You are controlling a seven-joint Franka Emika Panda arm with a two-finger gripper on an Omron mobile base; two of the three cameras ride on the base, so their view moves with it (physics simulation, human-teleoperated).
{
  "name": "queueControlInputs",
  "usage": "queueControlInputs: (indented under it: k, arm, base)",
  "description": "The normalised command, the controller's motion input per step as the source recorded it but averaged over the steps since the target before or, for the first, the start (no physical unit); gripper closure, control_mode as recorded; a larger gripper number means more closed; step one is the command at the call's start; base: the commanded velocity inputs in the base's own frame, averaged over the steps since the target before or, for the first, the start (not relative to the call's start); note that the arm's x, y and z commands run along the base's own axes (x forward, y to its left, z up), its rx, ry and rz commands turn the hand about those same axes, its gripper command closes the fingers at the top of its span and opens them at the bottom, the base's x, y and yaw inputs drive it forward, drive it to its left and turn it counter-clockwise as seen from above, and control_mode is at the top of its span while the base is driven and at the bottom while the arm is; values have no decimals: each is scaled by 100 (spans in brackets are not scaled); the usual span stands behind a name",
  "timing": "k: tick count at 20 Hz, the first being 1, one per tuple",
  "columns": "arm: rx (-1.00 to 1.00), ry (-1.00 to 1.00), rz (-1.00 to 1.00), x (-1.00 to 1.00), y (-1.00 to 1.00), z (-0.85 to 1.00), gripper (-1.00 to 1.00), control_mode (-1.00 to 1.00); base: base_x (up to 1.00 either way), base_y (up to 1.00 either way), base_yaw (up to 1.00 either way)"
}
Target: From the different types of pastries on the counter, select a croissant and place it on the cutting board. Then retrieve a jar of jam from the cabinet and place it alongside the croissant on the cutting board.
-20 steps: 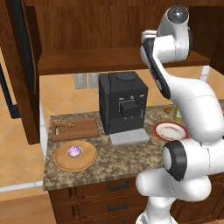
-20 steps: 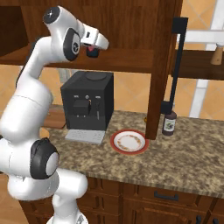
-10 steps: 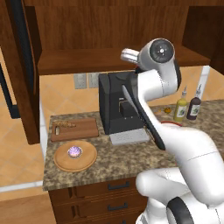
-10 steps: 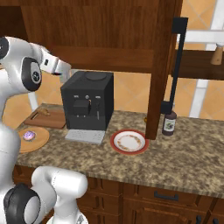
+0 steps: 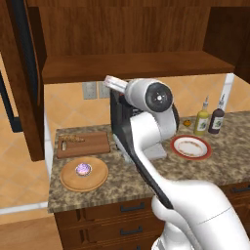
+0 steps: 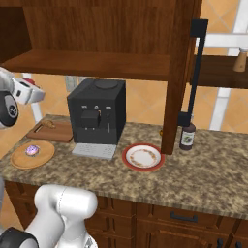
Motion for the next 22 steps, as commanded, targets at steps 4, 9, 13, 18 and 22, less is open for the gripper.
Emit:
queueControlInputs:
  k: [4, 9, 13, 18, 22]
  arm:
    - [-11, 19, 28, -2, 99, -85, 100, -100]
    - [-1, 22, 20, 7, 51, -48, 100, -100]
    - [-6, 4, 2, 15, 0, -7, 100, -100]
    - [-50, 4, 0, 2, 19, -86, 100, -100]
    - [-18, -7, 0, 37, 26, -76, 100, -100]
  base:
    - [0, 0, 0]
    - [0, 0, 0]
    - [0, 0, 0]
    - [0, 0, 0]
    - [0, 0, 0]
